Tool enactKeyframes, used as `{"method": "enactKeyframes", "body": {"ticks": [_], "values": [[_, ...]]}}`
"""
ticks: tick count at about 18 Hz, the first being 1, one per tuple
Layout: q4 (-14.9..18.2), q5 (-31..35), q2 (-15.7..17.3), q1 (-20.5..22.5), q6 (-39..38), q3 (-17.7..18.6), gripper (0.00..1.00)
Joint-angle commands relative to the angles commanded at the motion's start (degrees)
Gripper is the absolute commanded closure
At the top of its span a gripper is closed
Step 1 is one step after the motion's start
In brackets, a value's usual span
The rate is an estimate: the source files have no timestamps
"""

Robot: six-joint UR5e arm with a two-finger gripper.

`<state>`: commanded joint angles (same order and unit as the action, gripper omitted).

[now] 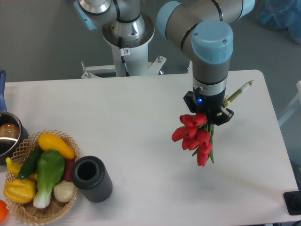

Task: Insert the flowers into the vase
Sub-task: 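Carry the red tulip bunch in the gripper toward the grey vase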

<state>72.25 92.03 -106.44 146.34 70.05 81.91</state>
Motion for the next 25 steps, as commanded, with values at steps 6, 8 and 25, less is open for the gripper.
{"method": "enactKeyframes", "body": {"ticks": [6, 8, 25], "values": [[0.35, -4.92, 2.46, -0.09, -0.70, 0.44, 1.00], [0.26, -6.50, 2.99, -0.26, -2.36, 0.44, 1.00], [-17.49, -43.76, 5.45, -3.69, -17.75, 6.51, 1.00]]}}
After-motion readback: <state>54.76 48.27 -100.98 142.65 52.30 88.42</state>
